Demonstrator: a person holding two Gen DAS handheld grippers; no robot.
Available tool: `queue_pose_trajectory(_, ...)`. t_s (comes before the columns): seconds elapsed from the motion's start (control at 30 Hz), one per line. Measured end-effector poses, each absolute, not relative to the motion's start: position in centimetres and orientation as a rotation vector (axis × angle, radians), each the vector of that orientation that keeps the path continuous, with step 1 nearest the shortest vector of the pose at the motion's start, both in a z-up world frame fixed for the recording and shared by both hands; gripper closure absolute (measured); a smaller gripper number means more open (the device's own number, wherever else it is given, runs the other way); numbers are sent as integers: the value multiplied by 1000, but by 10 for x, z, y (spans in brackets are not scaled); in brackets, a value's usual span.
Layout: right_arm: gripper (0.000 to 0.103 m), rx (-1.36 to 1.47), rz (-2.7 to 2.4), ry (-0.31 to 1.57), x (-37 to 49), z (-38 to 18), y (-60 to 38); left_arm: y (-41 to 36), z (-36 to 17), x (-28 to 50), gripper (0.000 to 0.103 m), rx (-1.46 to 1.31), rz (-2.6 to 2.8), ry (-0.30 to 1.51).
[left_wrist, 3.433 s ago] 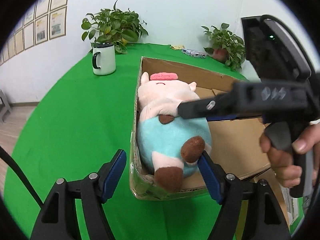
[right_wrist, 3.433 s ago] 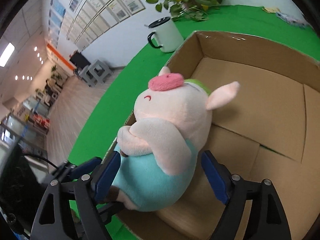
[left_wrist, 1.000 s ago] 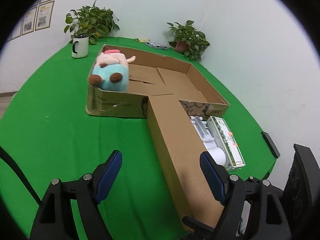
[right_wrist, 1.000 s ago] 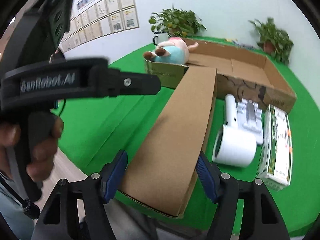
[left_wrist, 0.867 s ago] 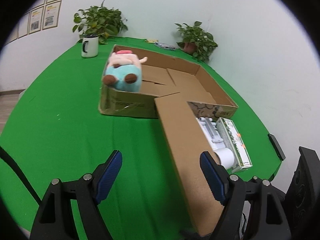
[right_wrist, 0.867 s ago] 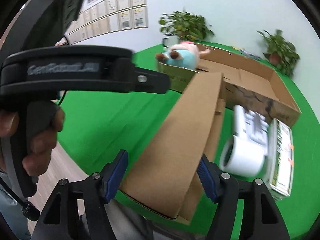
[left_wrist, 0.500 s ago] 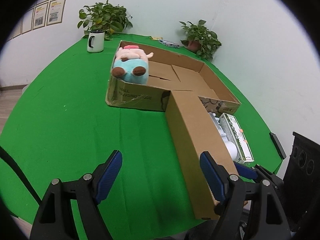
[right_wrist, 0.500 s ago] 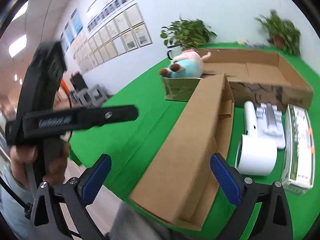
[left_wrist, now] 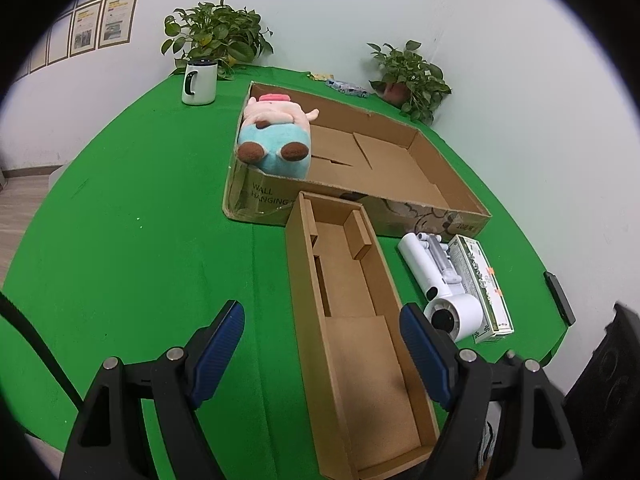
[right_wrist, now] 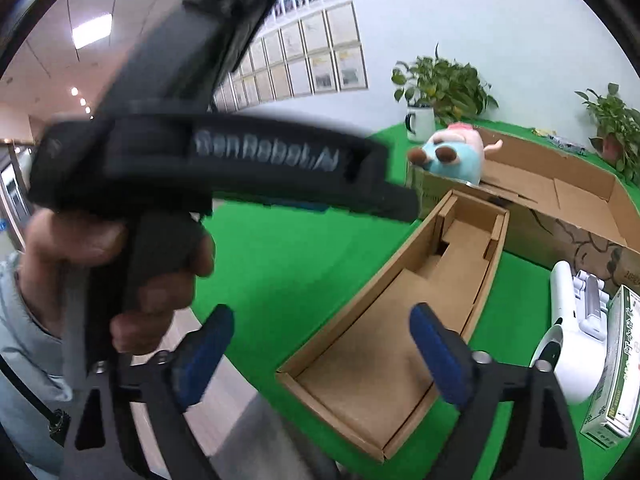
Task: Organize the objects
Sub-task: 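Open the right gripper and withdraw from the box, then grasp the long cardboard insert tray's wall with both grippers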
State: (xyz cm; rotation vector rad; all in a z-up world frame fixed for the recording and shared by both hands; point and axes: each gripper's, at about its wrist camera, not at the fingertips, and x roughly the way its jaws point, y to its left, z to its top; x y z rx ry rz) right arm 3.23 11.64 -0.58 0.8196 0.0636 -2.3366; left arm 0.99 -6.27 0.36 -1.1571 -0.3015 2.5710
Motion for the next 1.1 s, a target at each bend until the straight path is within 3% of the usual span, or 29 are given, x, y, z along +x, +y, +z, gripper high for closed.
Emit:
queue_pose_trajectory(0.1, 9, 837, -2396, -33, 24, -6, 141, -60, -9, 4, 25, -1219, 2559, -298)
queue_pose_trajectory(0.23, 9, 1028, -2484, -122, -7, -22, 169, -50, -25, 0, 40, -1269, 2526, -260)
queue_pose_trajectory(0.3, 19, 1096, -2486, -153, -17, -32, 177, -45, -33, -1, 57, -1308, 2513, -232)
queue_pose_trajectory(0.37, 42, 1146, -2503, -130, -21, -40, 178, -41, -41, 1, 78, -1335, 2493, -223)
queue_pose_trajectory(0.43, 50, 1171, -2492, -89, -18, -47, 175, -36, -45, 7, 79, -1330, 2481, -224)
queue_pose_trajectory(0.53, 72, 1155, -2463, -57, -8, -43, 173, -22, -46, 21, 79, -1338, 2469, -196)
queue_pose_trajectory(0.57, 74, 1155, -2470, -24, -1, -40, 172, -15, -48, 26, 79, -1350, 2452, -200)
queue_pose_trajectory(0.8, 72, 1239, -2516, -76, 26, -35, 207, 8, -50, 40, 79, -1336, 2438, -255)
queue_pose_trajectory(0.87, 64, 1255, -2534, -98, 23, -37, 215, 4, -50, 31, 77, -1345, 2461, -281)
queue_pose_trajectory(0.93, 64, 1252, -2544, -96, 18, -36, 215, 1, -48, 24, 77, -1340, 2478, -293)
queue_pose_trajectory(1.0, 65, 1228, -2580, -38, 9, -36, 210, 2, -49, 21, 77, -1338, 2491, -287)
queue_pose_trajectory(1.1, 75, 1222, -2566, -86, -1, -38, 208, 2, -50, 24, 81, -1314, 2490, -300)
